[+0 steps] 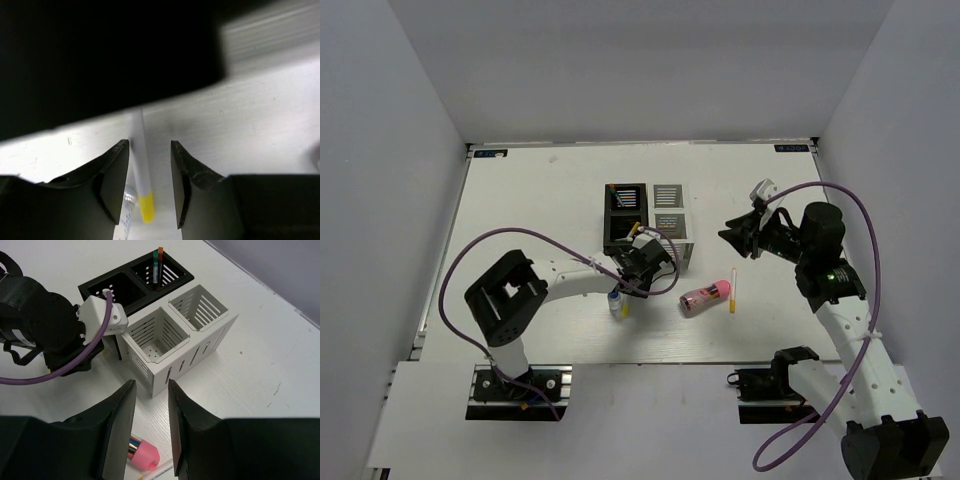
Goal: Sort the stationery into containers
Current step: Pick up the pen from the center of the board.
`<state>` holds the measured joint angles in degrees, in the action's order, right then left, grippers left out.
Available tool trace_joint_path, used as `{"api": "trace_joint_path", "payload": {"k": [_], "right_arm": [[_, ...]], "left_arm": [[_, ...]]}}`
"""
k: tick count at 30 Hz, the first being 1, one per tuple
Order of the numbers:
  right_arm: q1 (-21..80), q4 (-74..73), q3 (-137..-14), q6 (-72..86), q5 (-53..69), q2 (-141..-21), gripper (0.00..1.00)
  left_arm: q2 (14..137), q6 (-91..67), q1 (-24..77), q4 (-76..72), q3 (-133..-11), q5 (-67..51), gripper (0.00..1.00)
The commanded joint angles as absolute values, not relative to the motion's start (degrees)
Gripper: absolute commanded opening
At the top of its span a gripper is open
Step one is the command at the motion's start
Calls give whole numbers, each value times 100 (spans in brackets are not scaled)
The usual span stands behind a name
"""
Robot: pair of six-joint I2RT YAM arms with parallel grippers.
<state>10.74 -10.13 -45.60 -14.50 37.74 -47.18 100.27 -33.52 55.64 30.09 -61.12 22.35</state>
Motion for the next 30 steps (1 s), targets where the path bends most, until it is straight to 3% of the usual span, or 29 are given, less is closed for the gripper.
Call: {"api": "trace_joint_path", "payload": {"k": [1, 9, 25, 30], "right_arm": [[1002, -835, -4474, -1389, 3990, -4658, 38], [888, -800, -4447, -1371, 4078, -4667, 38], [782, -712, -4421, -1310, 4254, -4685, 38], [773, -703, -4421, -1301, 4263, -4649, 38]], "left_arm": [[9817, -3445, 5590, 2875, -5881, 2382, 49], [9827, -3568, 5590, 2689, -5625, 2329, 43], [9299, -3806, 5976, 2320, -5018, 2786, 43], [9553, -3701, 6029, 2320, -5124, 2734, 36]]}}
